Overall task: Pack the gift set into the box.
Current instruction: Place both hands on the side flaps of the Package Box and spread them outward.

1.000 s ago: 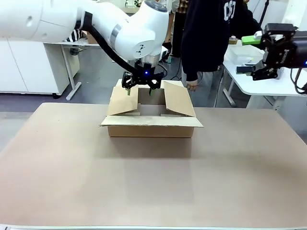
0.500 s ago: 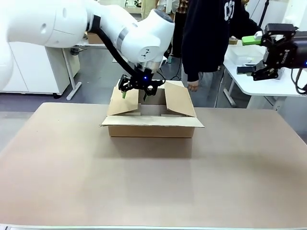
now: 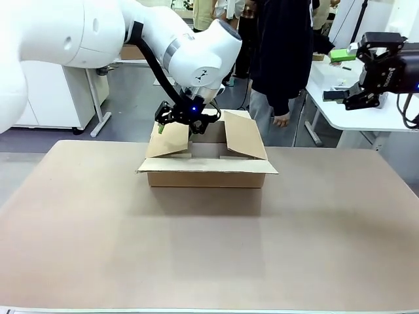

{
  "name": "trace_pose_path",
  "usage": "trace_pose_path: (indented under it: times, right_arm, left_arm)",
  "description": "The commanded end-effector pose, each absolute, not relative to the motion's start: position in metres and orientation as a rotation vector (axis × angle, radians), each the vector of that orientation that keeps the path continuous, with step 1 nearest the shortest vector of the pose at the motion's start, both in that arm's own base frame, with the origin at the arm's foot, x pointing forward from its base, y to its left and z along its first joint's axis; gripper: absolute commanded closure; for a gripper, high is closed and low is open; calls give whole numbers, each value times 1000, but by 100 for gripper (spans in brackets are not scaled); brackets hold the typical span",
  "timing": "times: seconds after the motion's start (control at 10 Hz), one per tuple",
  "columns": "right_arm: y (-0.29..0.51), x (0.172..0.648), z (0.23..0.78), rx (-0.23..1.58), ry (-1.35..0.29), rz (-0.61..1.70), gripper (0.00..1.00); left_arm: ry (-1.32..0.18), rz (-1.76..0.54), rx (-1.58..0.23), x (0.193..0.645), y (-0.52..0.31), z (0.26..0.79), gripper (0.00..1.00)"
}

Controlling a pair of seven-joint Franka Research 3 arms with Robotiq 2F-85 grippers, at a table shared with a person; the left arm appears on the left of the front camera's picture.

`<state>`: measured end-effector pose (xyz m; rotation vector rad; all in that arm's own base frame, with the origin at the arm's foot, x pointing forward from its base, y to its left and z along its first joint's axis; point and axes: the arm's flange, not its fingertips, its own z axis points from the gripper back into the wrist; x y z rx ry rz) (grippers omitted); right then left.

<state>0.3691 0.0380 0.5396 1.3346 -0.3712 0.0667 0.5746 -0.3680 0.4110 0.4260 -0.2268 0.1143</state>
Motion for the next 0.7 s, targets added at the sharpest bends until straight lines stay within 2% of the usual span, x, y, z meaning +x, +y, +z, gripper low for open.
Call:
trace_pose_path:
  times: [0.0, 0.6]
  right_arm:
    - [38, 370, 540, 1341, -391, 91, 0]
    - [38, 370, 540, 1341, -391, 91, 0]
  left_arm:
    - [-246, 75, 469, 573, -364, 423, 0]
    - [-270, 117, 497, 563, -328, 452, 0]
